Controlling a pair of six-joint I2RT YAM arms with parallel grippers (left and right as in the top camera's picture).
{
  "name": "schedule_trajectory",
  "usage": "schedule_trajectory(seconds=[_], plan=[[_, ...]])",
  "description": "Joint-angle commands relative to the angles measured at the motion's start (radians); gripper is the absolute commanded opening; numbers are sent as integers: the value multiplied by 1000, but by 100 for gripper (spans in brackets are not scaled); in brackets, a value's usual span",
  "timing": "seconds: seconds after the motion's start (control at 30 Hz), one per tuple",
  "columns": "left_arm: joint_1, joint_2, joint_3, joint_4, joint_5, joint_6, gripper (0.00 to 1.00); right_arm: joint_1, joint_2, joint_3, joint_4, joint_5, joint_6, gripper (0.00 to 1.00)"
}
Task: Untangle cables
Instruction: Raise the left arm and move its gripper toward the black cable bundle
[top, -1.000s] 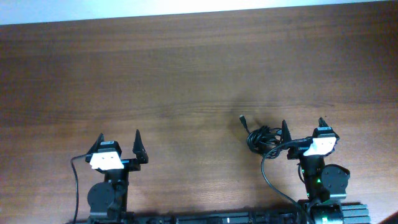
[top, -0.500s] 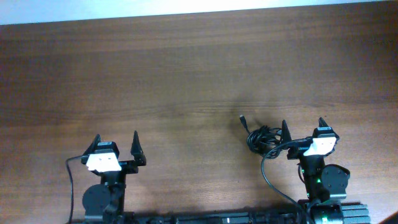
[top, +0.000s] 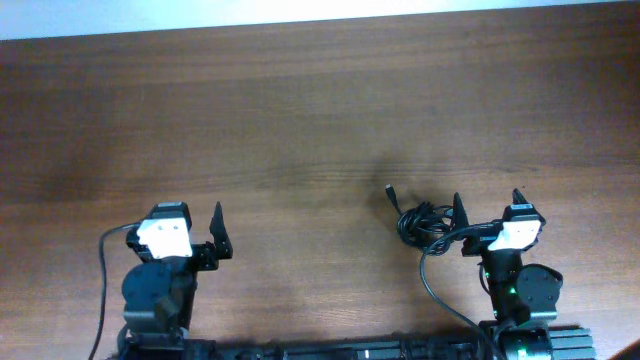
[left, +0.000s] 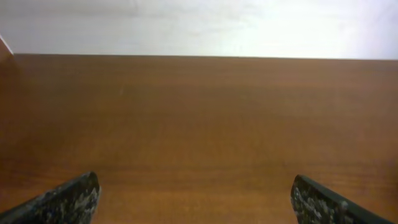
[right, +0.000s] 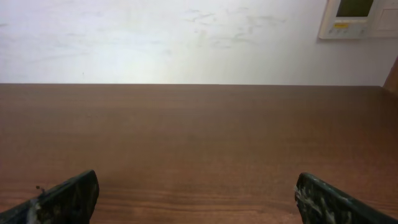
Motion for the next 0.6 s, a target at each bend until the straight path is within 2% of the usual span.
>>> schedule_trajectory(seconds=[0.0, 0.27, 0.4, 0.47, 0.57], plan=[[6, 68, 62, -4, 66, 64, 99, -7, -10, -5, -7, 13, 0, 99], [6, 232, 169, -12, 268, 114, 99, -7, -10, -5, -7, 12, 0, 99], [6, 329, 254, -90, 275, 114, 98, -7, -10, -5, -7, 12, 0, 99], [6, 394, 319, -150, 297, 169, 98, -7, -10, -5, -7, 12, 0, 99], [6, 453, 367, -190, 302, 182, 98, -7, -10, -5, -7, 13, 0, 99]])
